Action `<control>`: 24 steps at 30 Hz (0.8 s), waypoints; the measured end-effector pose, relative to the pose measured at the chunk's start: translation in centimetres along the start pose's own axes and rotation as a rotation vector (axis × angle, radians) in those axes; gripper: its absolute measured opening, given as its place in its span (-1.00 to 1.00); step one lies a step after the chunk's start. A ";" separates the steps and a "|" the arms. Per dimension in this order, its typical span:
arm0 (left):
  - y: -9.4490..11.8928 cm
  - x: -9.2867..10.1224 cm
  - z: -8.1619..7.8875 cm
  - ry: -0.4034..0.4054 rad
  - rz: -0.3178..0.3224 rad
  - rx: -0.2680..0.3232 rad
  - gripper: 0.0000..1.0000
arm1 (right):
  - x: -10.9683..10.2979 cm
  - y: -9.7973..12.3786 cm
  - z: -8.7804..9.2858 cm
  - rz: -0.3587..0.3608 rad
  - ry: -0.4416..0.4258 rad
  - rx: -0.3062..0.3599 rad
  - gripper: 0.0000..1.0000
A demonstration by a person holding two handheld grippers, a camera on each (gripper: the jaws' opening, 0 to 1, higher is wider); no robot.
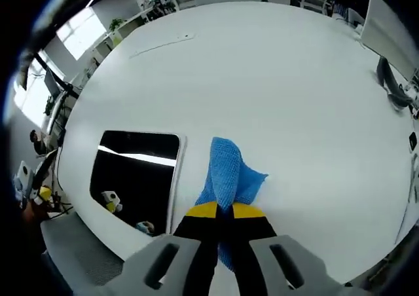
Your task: Wipe the mirror surface with the cleaning cloth until all visible marks leave the cleaned area.
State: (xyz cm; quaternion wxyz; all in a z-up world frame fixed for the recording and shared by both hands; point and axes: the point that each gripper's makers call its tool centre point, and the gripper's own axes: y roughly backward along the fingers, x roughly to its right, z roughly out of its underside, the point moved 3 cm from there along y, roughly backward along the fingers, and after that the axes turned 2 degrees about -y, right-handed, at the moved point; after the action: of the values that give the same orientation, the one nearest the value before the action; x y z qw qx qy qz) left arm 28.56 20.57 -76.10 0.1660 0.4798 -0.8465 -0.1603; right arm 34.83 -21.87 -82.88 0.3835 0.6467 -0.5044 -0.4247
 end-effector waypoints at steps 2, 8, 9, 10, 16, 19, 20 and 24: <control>0.0 -0.1 0.0 -0.002 -0.001 0.001 0.98 | 0.2 -0.9 0.6 0.020 0.025 -0.006 -0.99; 0.1 -0.1 -0.1 -0.010 -0.007 0.004 0.98 | 0.6 -1.9 1.5 0.026 -0.021 -0.028 -0.99; 0.1 -0.1 -0.1 -0.006 -0.008 0.004 0.98 | 0.6 -1.8 1.5 0.025 -0.008 -0.030 -0.99; 0.1 -0.1 0.0 -0.004 -0.008 0.003 0.98 | 0.6 -1.8 1.5 0.017 0.009 -0.035 -0.99; -0.1 0.3 0.0 -0.005 -0.007 0.002 0.98 | 0.5 -1.8 1.5 0.036 0.005 -0.014 -0.99; -0.3 0.2 -0.2 0.001 -0.005 -0.001 0.98 | 0.5 -1.9 1.4 0.056 0.018 -0.011 -0.99; -0.4 0.3 -0.4 -0.003 -0.002 0.001 0.98 | 0.5 -1.8 1.4 0.057 0.020 -0.013 -0.99; -0.5 0.4 -1.0 -0.015 0.009 0.014 0.98 | 0.6 -1.6 1.6 0.035 0.020 -0.003 -0.98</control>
State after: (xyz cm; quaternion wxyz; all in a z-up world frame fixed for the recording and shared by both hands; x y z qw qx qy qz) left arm 29.11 19.87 -75.40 0.1570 0.4759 -0.8509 -0.1572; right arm 33.98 -22.26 -85.03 0.3969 0.6414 -0.5112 -0.4121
